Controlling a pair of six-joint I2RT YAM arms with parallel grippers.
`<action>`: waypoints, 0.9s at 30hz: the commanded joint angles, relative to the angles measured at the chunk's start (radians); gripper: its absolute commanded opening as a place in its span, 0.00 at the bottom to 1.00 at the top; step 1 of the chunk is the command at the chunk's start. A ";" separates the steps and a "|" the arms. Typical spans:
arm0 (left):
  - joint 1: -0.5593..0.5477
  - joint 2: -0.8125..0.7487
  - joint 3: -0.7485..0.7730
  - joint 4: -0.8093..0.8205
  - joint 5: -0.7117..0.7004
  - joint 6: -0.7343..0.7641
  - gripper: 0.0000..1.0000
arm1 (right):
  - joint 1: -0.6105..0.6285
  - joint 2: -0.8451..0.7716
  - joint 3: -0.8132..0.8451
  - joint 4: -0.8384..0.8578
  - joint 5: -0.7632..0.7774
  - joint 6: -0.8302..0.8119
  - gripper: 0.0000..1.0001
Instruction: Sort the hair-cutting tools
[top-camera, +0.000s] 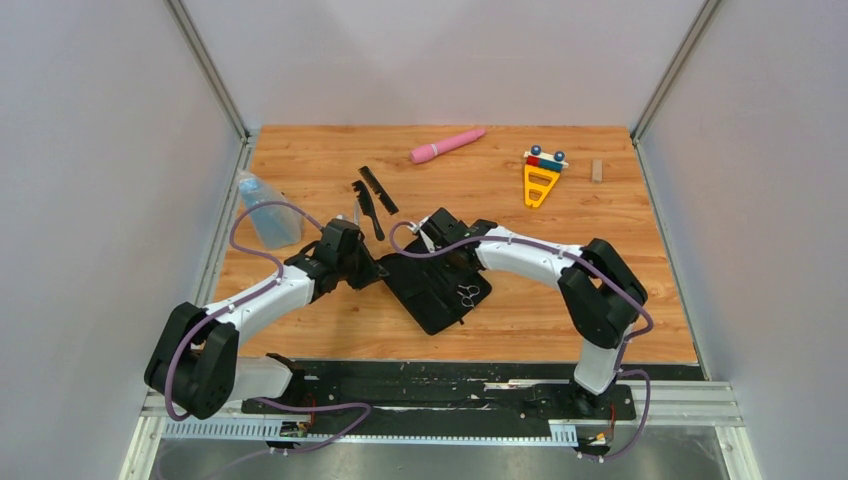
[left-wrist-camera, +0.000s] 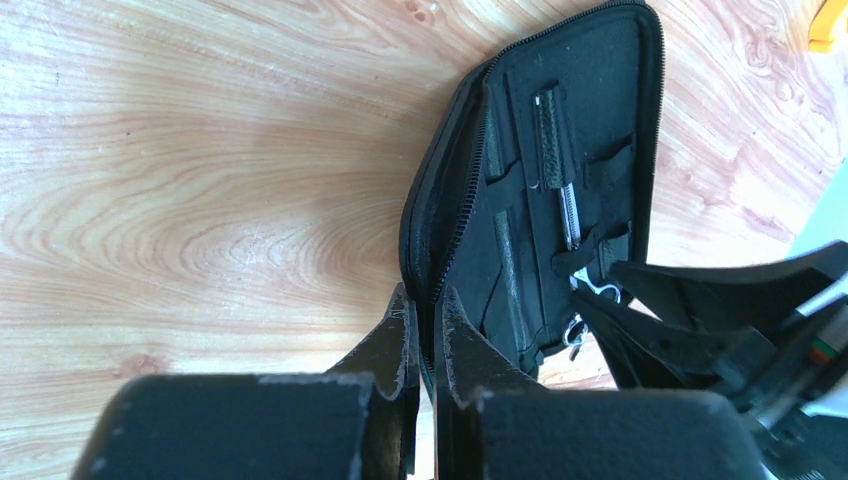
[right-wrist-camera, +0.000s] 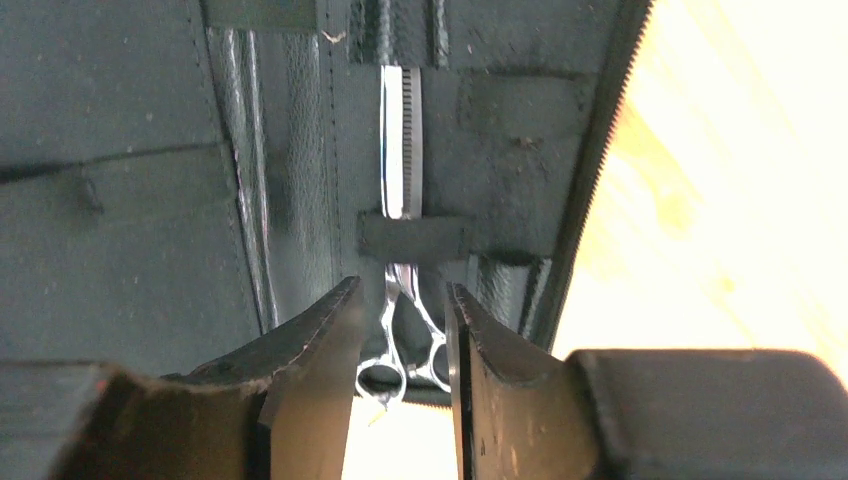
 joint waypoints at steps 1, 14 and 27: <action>-0.009 -0.007 0.021 -0.076 -0.016 0.065 0.00 | 0.005 -0.126 -0.053 0.003 0.018 0.066 0.38; -0.009 -0.010 0.023 -0.080 -0.017 0.065 0.00 | 0.007 -0.216 -0.199 -0.037 -0.042 0.186 0.31; -0.009 -0.005 0.022 -0.075 -0.004 0.060 0.00 | 0.006 -0.154 -0.196 0.006 -0.032 0.212 0.18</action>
